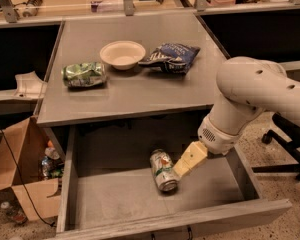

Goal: Pick 7up can from top drawer and place on counter

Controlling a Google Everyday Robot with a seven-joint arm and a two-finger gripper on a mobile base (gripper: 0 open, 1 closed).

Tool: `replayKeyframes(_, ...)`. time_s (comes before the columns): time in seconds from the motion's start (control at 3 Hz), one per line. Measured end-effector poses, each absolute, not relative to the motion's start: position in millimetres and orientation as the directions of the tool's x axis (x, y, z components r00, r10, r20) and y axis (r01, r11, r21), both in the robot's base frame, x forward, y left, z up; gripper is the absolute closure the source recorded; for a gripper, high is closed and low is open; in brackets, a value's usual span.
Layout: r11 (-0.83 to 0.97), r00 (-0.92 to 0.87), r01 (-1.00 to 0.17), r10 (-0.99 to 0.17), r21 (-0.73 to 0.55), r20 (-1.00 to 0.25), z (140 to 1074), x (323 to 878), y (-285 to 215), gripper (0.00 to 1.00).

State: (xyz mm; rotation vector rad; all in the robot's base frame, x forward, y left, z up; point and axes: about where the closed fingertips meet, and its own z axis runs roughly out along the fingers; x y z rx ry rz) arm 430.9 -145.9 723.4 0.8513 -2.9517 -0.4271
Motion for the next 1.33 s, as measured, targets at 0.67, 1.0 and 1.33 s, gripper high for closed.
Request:
replayKeyframes(0.67,0.843,-0.870,-0.481,-0.493,0.240,-0.015,704.9,434.3,-127.6,0.00)
replayKeyframes(1.0,0.842,-0.869,-0.483,-0.495,0.239,-0.012,701.8,430.8,-119.9,0.00)
replayKeyframes(1.33,0.854,-0.881,-0.466,-0.473,0.230,-0.030,702.8,433.5,-106.9,0.00)
